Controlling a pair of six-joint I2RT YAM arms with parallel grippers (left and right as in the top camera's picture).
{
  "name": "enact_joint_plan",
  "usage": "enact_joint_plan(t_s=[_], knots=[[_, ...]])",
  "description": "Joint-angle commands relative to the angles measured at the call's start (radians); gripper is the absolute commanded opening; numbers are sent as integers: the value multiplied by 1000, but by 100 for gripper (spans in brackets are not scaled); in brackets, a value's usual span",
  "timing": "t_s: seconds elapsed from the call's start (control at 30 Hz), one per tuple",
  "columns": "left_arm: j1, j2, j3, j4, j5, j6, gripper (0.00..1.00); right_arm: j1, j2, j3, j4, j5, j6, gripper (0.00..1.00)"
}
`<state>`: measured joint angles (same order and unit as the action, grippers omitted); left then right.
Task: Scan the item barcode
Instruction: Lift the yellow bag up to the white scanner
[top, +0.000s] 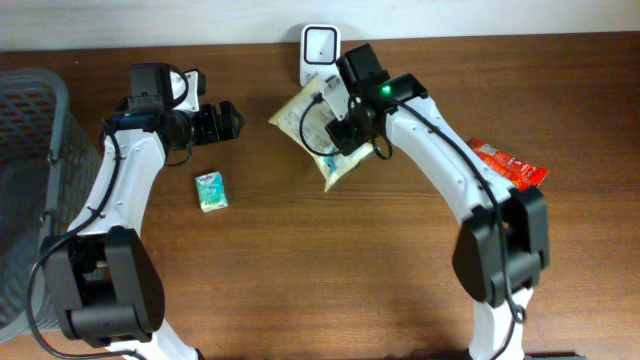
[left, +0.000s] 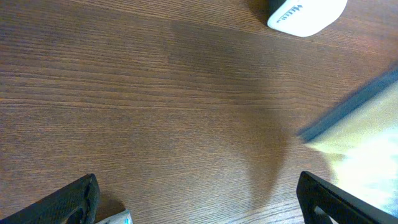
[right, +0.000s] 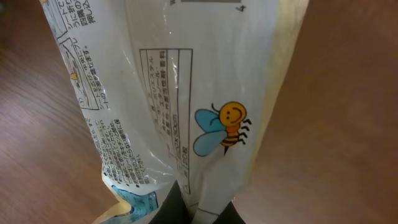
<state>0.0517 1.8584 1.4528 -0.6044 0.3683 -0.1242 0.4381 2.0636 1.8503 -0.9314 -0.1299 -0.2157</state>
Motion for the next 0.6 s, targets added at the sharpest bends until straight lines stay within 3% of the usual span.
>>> enact_joint_plan(t_s=[0.0, 0.57], knots=[[2, 8, 5, 2, 1, 9, 99, 41, -140, 1, 17, 67, -41, 4], [2, 8, 5, 2, 1, 9, 99, 47, -361, 1, 2, 127, -42, 4]])
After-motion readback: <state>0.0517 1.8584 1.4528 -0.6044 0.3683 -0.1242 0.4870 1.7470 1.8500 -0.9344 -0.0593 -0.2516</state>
